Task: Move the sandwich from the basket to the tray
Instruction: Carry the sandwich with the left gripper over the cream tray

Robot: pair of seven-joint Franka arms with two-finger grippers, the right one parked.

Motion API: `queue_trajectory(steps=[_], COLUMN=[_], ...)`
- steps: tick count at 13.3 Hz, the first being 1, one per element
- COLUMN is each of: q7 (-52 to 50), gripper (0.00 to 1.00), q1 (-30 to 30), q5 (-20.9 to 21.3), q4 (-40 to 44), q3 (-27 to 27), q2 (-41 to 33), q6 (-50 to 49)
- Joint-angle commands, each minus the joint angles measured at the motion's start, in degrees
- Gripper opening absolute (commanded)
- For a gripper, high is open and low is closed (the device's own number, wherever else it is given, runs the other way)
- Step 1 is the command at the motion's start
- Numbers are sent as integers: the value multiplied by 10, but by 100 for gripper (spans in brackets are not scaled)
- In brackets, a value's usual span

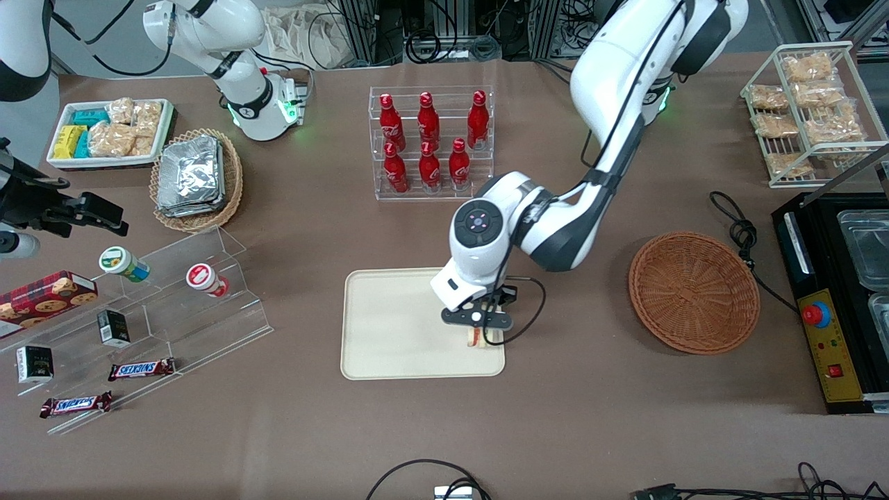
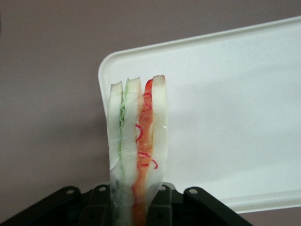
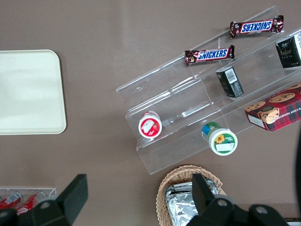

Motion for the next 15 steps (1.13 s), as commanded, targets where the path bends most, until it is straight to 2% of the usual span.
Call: queue_trajectory(steps=[1, 5, 9, 14, 15], q7=[-9, -4, -5, -10, -17], gripper=[18, 18, 24, 38, 52], q1=[-9, -13, -15, -15, -15], q5=[11, 11, 11, 11, 11], q4=[30, 31, 31, 31, 31], q3=[7, 8, 7, 7, 7], q2=[38, 60, 70, 80, 83], q6=[17, 42, 47, 60, 64])
